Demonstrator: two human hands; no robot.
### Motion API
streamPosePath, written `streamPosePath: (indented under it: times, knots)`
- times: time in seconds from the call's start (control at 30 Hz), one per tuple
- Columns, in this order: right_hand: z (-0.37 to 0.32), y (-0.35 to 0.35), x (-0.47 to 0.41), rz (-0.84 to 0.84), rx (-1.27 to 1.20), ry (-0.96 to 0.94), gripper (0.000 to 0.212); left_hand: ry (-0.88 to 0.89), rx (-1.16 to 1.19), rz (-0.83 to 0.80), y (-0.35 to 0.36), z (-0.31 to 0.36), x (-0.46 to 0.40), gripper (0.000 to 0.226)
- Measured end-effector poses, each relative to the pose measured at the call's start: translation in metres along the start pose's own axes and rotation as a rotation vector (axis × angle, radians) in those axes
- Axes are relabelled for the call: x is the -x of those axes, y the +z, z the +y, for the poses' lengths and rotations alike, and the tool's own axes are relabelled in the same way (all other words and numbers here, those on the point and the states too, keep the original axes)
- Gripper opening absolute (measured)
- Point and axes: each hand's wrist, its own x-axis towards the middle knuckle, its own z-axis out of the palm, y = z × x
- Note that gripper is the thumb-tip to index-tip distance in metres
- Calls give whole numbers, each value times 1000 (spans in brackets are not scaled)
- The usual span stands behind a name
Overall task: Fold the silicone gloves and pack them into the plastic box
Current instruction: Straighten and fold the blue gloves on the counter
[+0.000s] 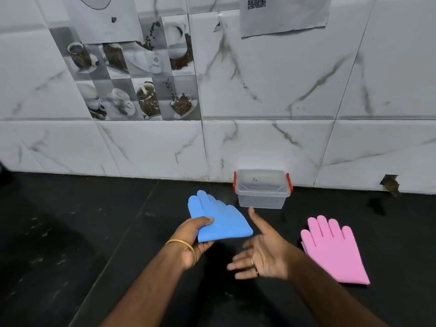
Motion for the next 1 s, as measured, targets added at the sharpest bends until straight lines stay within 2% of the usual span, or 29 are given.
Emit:
streamPosePath:
  times: [0.07, 0.2, 0.33, 0.43, 0.5, 0.6, 0.73, 0.83, 1.0]
  knots:
    - [14, 16, -14, -106, -211, 81, 128, -19, -35, -41, -18, 7, -1, 39]
    - [18, 54, -36, 23, -383, -124, 67, -67, -144, -55, -59, 21, -9, 47]
    - [0, 90, -54, 169, -192, -377, 34, 51, -236, -98, -83, 42, -23, 48]
    - [-8, 110, -65, 276, -24, -601, 27, 203, -223, -170, -94, 63, -29, 50]
    - [-3, 116, -76, 288, 23, -662, 25, 233, -222, -164, -108, 69, -36, 48]
    - [19, 114, -104, 407, 106, -600, 26, 172, -288, -16, -132, 54, -56, 43]
    - [56, 105, -142, 649, 384, -464, 20, 54, -573, 194, -156, 17, -74, 32]
    - [65, 98, -155, 700, 430, -425, 32, 52, -654, 208, -162, 10, -80, 33]
    - [61, 85, -159, 665, 450, -393, 36, 40, -757, 199, -163, 14, -88, 37]
